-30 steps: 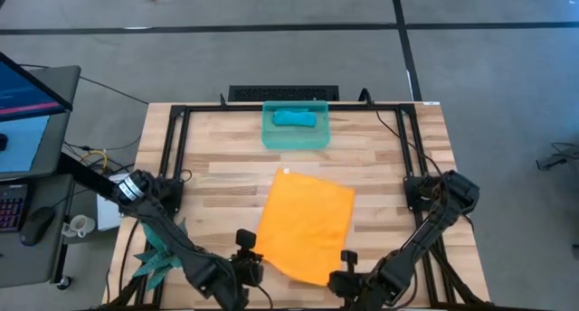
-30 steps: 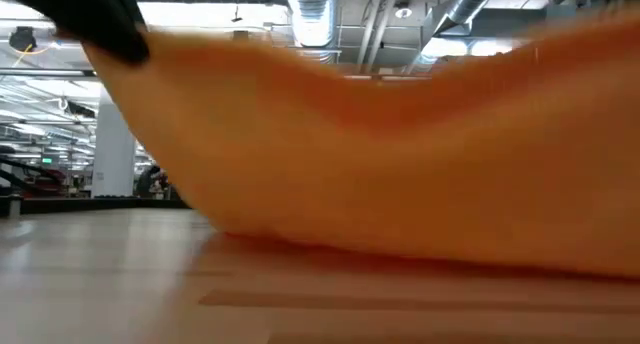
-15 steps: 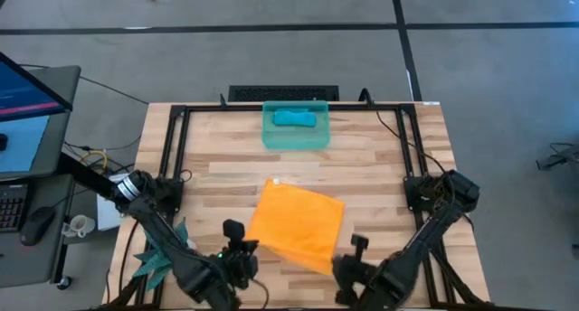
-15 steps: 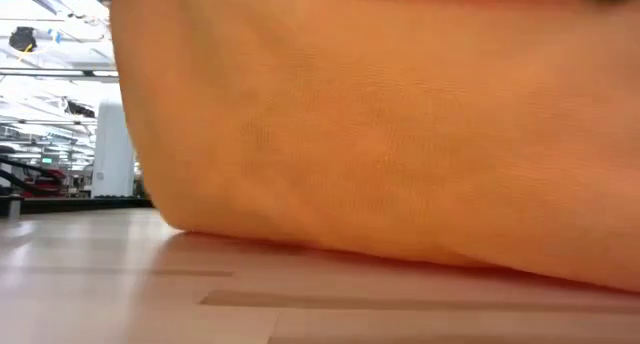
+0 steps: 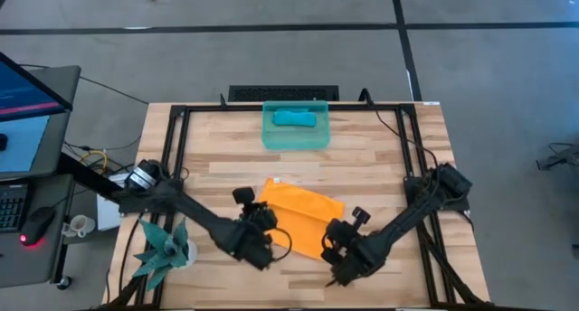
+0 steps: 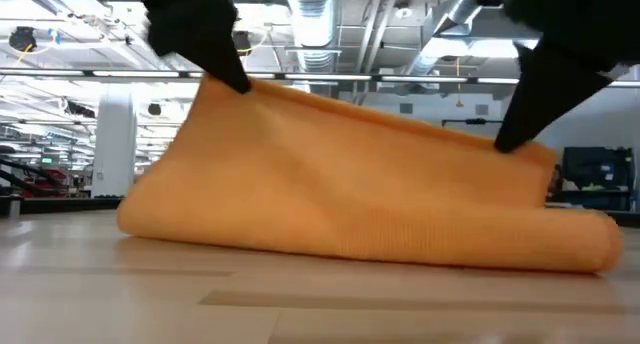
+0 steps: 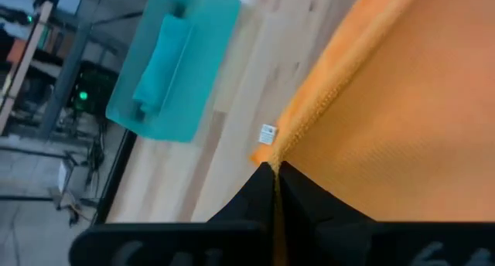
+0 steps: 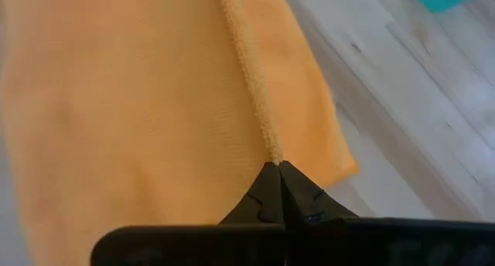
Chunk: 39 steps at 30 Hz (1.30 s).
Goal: Roll microfiber towels into tight, uniform cylinder then place into a basket
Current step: Fold the orange microfiber cloth
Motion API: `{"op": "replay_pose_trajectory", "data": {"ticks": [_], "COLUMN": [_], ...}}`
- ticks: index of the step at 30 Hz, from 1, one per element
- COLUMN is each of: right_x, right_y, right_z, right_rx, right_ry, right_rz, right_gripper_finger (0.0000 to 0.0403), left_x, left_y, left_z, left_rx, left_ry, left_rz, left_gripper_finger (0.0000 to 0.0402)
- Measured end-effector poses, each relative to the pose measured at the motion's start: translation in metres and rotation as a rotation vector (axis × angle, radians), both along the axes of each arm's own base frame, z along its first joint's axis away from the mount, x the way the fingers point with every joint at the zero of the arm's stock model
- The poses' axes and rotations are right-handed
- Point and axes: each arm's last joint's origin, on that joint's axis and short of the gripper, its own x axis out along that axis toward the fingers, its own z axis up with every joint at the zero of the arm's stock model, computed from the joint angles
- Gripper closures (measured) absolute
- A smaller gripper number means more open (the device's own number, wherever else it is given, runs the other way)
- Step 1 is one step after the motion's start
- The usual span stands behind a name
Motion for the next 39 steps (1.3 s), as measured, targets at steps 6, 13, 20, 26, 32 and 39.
{"op": "replay_pose_trajectory", "data": {"ticks": [6, 13, 20, 26, 32, 39], "right_x": [0.003, 0.006, 0.014, 0.021, 0.026, 0.033], "right_y": [-0.016, -0.028, -0.039, -0.049, -0.056, -0.062], "right_z": [-0.01, -0.015, -0.016, -0.022, -0.022, -0.024], "right_rx": [0.022, 0.032, 0.035, 0.056, 0.09, 0.174], "right_ry": [0.048, 0.067, 0.071, 0.11, 0.123, 0.151], "right_rz": [-0.068, -0.114, -0.156, -0.181, -0.189, -0.2], "right_gripper_finger": [0.0403, 0.0403, 0.0403, 0.0403, 0.0401, 0.0369], "left_x": [0.014, 0.016, 0.017, 0.016, 0.013, -0.006], "left_y": [0.02, 0.032, 0.034, 0.033, 0.034, 0.029], "left_z": [-0.011, -0.023, -0.023, -0.024, -0.024, -0.001], "left_rx": [-0.057, -0.104, -0.106, -0.106, -0.117, -0.135], "left_ry": [0.022, 0.067, 0.068, 0.098, 0.159, 0.125], "left_rz": [0.01, 0.024, 0.031, 0.008, -0.009, 0.025], "left_gripper_finger": [0.0401, 0.0401, 0.0382, 0.0341, 0.0311, 0.0312]}}
